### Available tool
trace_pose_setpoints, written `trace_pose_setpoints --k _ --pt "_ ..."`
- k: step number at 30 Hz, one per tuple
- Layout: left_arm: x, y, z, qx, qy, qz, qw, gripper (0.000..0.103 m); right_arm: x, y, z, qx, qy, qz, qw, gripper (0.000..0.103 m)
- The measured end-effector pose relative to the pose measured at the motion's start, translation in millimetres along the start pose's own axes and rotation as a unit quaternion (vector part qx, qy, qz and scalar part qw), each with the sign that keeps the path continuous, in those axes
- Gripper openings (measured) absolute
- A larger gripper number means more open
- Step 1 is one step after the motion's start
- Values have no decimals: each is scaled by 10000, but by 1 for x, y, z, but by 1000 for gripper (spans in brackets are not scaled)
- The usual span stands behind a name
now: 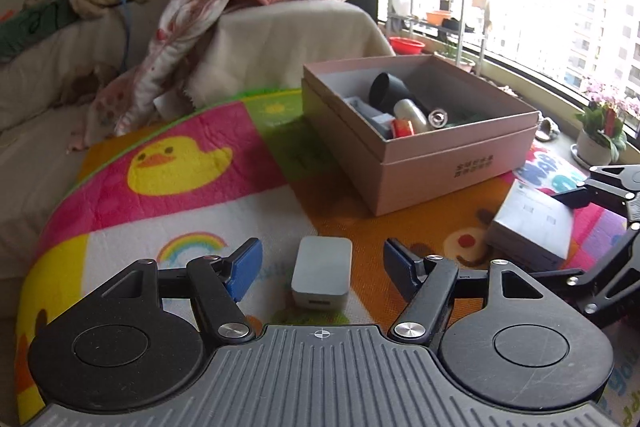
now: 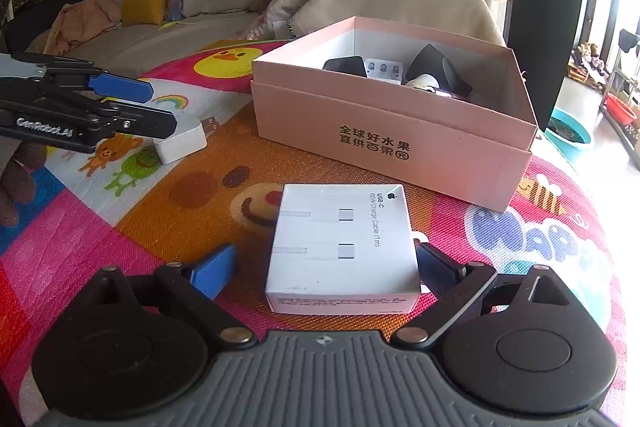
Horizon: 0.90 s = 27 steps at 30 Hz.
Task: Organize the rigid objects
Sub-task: 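Grasp the white charger cube with the left tool while the right tool holds the cable box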
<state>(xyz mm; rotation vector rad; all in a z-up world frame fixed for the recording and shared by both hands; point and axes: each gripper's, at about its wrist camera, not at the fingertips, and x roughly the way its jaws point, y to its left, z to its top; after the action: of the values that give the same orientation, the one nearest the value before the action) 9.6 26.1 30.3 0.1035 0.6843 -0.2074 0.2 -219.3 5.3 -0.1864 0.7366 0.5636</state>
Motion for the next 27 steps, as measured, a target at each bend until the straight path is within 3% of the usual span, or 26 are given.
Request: trace_pose_setpoints --k 6,8,19,22,25,27 --pt "24 1 -8 -217 273 -174 9992 73 1 1 1 -58 57 19 10000 100" --pt "26 -1 -9 -199 254 -159 9994 73 3 2 1 -111 131 53 9998 103" --pt "26 -4 -13 -284 195 -208 9992 74 -5 -1 0 -70 212 34 9997 100" --pt "25 -3 -14 -309 179 -214 9991 73 -15 -6 -7 -146 179 -292 9993 97" --pt "24 -5 -15 -264 158 -173 9994 73 -25 -8 -13 -490 5 -1219 9913 97" --pt "24 -6 -16 -261 143 -156 9994 73 -31 -10 -16 -725 -110 -1609 9842 97"
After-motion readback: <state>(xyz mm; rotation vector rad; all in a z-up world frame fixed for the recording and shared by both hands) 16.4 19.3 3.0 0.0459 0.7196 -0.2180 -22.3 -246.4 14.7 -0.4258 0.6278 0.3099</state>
